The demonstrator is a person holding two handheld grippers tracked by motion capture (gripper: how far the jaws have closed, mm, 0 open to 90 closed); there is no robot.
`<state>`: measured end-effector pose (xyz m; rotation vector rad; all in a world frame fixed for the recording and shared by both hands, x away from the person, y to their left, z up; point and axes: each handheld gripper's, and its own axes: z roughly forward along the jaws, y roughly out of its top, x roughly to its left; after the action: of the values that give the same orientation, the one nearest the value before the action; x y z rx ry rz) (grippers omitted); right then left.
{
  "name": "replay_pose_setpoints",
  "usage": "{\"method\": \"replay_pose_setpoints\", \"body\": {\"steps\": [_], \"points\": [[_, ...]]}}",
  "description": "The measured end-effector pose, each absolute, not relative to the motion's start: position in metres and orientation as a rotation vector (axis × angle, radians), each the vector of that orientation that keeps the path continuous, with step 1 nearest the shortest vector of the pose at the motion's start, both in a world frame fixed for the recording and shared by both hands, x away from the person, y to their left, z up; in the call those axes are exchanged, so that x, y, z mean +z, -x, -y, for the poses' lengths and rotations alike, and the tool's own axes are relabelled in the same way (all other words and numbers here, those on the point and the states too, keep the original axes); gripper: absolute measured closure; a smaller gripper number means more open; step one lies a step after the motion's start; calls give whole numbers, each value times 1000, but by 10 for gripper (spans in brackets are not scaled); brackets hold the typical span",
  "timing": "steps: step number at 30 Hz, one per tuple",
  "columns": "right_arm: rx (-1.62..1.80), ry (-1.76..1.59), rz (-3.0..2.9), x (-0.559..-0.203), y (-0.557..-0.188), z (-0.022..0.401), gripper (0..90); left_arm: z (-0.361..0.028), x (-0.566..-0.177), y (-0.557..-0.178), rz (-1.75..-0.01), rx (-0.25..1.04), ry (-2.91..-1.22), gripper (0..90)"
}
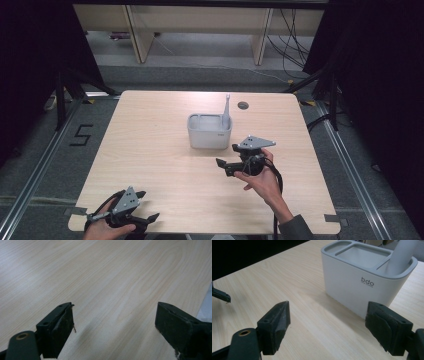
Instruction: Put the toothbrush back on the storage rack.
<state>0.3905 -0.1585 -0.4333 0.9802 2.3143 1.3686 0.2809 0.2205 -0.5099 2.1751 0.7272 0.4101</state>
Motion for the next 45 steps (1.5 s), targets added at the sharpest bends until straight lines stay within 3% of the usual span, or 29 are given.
{"method": "replay_pose_setpoints", "body": {"steps": [35,45], "points": [[1346,-1037,-2380,-467,-367,164,210,-222,-509,-281,-717,412,-2199,147],[1342,-1023,-2374,-471,-359,168,168,-222,-509,-280,-723,402,-2189,147]]}}
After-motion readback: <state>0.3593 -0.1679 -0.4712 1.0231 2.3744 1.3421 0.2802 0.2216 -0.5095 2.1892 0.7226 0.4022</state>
